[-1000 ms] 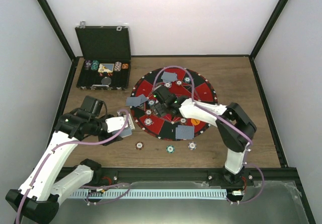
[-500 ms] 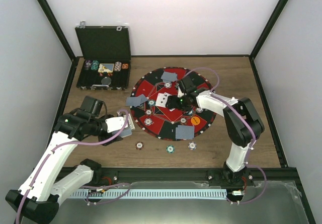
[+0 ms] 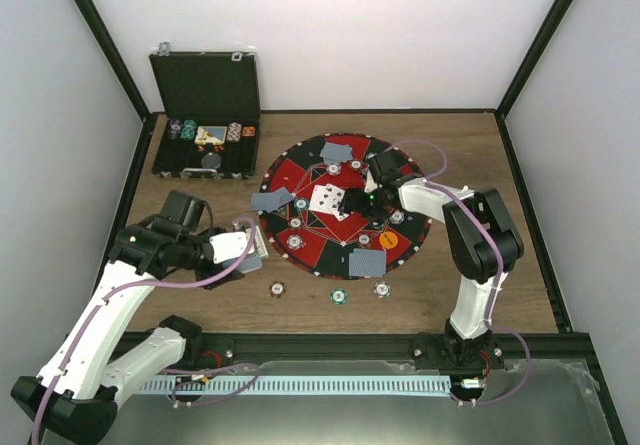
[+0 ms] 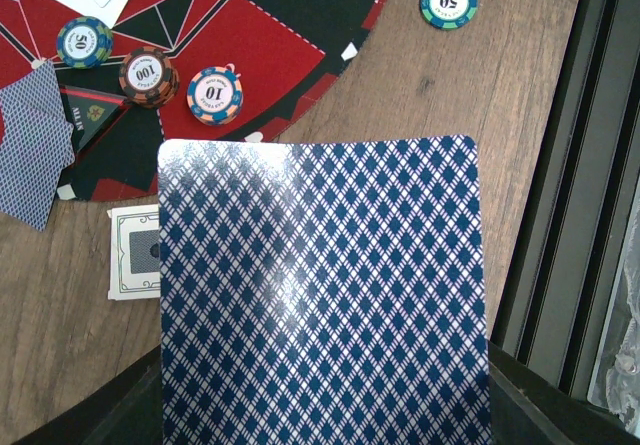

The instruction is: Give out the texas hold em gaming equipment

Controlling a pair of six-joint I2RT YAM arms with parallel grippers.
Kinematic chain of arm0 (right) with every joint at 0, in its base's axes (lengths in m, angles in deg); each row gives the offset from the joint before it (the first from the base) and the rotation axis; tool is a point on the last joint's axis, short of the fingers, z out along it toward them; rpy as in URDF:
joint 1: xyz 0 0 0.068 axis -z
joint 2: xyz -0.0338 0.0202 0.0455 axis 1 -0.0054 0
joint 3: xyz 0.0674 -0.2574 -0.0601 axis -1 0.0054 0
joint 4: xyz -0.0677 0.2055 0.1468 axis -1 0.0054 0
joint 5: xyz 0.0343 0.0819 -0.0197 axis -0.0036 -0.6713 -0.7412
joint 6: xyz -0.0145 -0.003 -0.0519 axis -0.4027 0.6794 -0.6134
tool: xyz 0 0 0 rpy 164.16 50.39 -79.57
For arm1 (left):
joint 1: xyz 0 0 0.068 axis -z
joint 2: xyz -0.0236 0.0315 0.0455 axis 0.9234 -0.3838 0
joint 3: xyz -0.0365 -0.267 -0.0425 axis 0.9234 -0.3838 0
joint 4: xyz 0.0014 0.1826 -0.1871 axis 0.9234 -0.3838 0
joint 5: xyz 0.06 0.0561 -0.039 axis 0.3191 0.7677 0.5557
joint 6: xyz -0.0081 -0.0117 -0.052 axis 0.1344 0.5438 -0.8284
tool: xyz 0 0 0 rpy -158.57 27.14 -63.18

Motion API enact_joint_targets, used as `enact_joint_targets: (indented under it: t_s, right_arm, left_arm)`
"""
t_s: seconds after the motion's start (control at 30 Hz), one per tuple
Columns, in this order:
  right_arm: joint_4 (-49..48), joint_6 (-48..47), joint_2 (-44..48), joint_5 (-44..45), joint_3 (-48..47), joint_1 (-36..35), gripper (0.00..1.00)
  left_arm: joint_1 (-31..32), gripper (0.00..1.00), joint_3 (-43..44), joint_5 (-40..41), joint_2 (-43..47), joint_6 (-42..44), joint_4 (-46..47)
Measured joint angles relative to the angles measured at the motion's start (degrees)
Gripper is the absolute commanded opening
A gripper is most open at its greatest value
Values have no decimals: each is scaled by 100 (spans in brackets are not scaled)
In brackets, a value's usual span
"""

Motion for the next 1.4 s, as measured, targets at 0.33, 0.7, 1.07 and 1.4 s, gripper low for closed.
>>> enact_joint_targets:
  t_s: [0.33, 0.7, 1.07, 1.4]
  right_arm:
    - [-90, 28, -299, -289, -297, 229, 74]
    - [-85, 81, -778, -310, -931, 289, 69]
    - [-13, 131, -424, -372, -848, 293, 71]
    - [-485, 715, 1563, -1158, -326, -549, 80]
  left_arm:
    - [0, 11, 0, 0, -20, 2, 9]
    - [0, 11, 0, 9, -20, 2, 37]
    - [0, 11, 0, 44, -20, 7, 37]
    - [0, 11, -2, 2, -20, 2, 72]
